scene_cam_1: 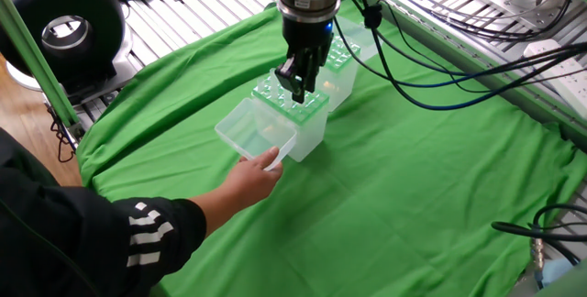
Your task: Insert a large pipette tip into the holder for large pipette tips
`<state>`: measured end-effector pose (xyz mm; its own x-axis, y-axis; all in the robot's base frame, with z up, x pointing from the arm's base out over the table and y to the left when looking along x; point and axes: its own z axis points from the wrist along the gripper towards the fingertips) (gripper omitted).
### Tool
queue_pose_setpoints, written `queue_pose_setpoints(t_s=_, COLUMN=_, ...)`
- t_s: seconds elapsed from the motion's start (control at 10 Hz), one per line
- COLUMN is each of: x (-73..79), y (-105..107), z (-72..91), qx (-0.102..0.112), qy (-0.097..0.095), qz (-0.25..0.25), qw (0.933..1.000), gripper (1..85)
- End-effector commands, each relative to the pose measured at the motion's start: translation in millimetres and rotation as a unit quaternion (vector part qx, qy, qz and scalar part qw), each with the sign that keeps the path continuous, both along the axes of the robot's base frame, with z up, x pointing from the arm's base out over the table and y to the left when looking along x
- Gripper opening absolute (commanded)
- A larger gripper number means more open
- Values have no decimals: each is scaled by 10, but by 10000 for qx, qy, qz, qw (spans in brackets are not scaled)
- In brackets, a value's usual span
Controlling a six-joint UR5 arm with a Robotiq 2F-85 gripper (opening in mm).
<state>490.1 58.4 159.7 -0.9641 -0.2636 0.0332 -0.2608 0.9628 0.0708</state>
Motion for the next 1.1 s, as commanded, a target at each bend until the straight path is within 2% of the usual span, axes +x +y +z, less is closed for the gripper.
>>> queue_pose_setpoints(t_s=0.0, x=-6, y=27, z=-30, qx=71, qy=-23, qz=-40, qw=10000, gripper=343)
queue_pose_setpoints(t_s=0.7, x=-91, y=31, z=-67, qx=135, qy=52, qz=-119, qw=9998, gripper=327)
queue_pose_setpoints(t_s=1.0, x=-84, y=41, z=-132, qx=116, qy=49, qz=-196, qw=9997, gripper=300)
